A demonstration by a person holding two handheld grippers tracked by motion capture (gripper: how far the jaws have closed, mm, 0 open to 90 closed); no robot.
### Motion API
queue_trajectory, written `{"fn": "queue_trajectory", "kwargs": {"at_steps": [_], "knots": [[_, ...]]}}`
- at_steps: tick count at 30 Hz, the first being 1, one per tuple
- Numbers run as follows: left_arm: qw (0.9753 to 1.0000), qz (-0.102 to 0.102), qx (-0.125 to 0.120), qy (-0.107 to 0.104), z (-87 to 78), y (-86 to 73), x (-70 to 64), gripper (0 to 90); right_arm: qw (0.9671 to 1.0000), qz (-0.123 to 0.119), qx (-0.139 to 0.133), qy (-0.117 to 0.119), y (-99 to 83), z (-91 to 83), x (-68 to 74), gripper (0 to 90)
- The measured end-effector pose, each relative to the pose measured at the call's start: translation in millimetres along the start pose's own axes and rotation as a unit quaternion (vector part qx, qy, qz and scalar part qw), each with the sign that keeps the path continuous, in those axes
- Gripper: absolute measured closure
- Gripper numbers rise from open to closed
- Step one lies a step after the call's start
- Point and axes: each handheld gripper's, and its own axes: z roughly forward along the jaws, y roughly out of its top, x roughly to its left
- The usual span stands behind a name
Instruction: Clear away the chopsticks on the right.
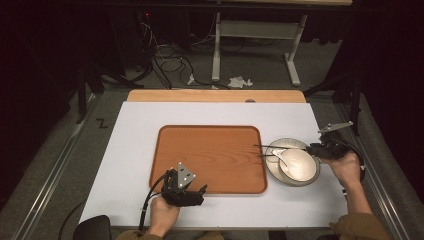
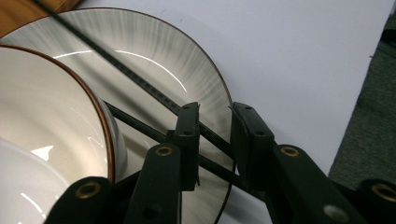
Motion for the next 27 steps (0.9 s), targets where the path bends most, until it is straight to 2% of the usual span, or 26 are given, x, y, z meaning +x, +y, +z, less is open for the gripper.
{"fn": "queue_trajectory", "kwargs": {"at_steps": [1,4,17,27], "knots": [[1.0000,0.000,-0.001,0.001,-0.6,-0.2,0.1,16.4,0.9999,0.008,0.002,0.009,-0.7,-0.3,-1.5,76.8],[1.0000,0.000,-0.001,0.001,-0.9,-0.1,0.2,16.4,0.9999,0.011,0.004,0.010,-1.6,-0.2,-2.0,76.7],[1.0000,0.000,0.000,0.001,-0.5,-0.1,0.5,16.4,0.9998,-0.008,0.020,0.002,-1.6,7.0,2.4,79.7],[1.0000,-0.001,0.001,-0.001,-0.2,-0.4,0.7,16.4,0.9999,-0.011,-0.001,-0.011,-5.0,8.9,4.0,85.5]]}}
